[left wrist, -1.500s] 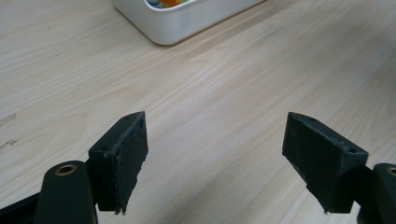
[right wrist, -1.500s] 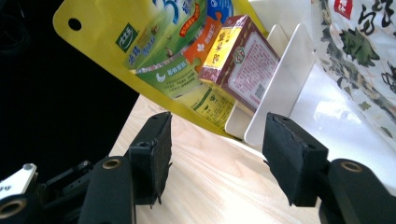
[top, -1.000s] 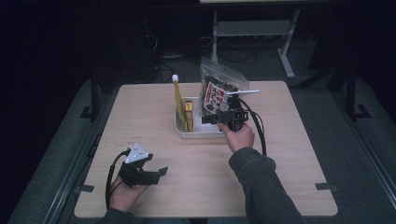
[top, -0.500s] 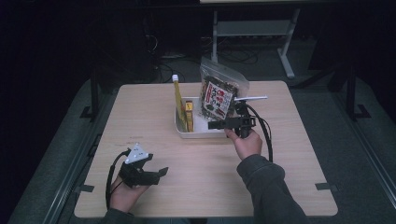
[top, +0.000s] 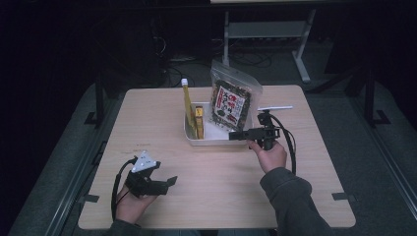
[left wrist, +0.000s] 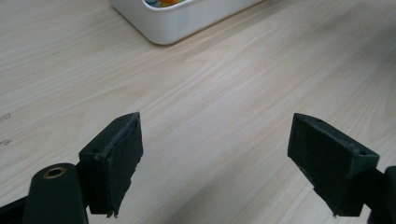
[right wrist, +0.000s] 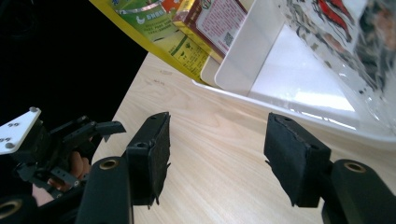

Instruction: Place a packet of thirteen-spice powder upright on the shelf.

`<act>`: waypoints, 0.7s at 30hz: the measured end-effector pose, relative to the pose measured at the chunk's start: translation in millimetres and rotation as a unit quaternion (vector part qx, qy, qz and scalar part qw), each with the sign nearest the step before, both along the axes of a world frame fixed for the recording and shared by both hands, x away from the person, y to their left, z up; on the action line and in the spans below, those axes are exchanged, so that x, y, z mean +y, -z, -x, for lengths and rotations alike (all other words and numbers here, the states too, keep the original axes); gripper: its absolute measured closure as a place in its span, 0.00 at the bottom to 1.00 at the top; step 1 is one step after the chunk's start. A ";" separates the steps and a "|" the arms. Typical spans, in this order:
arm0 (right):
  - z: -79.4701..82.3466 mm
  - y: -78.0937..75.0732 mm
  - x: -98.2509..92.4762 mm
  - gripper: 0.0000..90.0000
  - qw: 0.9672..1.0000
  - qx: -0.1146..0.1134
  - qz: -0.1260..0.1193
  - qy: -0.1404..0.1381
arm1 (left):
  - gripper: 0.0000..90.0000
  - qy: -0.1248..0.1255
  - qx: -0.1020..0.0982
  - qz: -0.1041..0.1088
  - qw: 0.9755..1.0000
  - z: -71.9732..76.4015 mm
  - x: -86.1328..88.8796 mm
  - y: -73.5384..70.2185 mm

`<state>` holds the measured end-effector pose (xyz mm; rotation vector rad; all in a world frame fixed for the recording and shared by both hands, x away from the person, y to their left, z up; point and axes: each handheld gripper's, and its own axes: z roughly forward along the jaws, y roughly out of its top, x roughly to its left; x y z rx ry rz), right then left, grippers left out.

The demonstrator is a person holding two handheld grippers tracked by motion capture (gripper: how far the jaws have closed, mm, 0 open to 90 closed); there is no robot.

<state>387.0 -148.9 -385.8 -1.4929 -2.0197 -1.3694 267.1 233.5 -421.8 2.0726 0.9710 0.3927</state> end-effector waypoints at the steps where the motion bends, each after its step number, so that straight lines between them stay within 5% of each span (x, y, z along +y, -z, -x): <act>1: 0.9 1.0 -2.1 0.44 1.000 0.003 -0.008 -0.001 | 0.20 0.001 0.000 -0.001 1.000 0.0 0.0 0.0; 21: 25.0 19.1 -32.8 0.42 1.000 0.012 -0.006 -0.008 | 0.19 0.002 -0.002 -0.001 1.000 0.4 -0.5 -0.4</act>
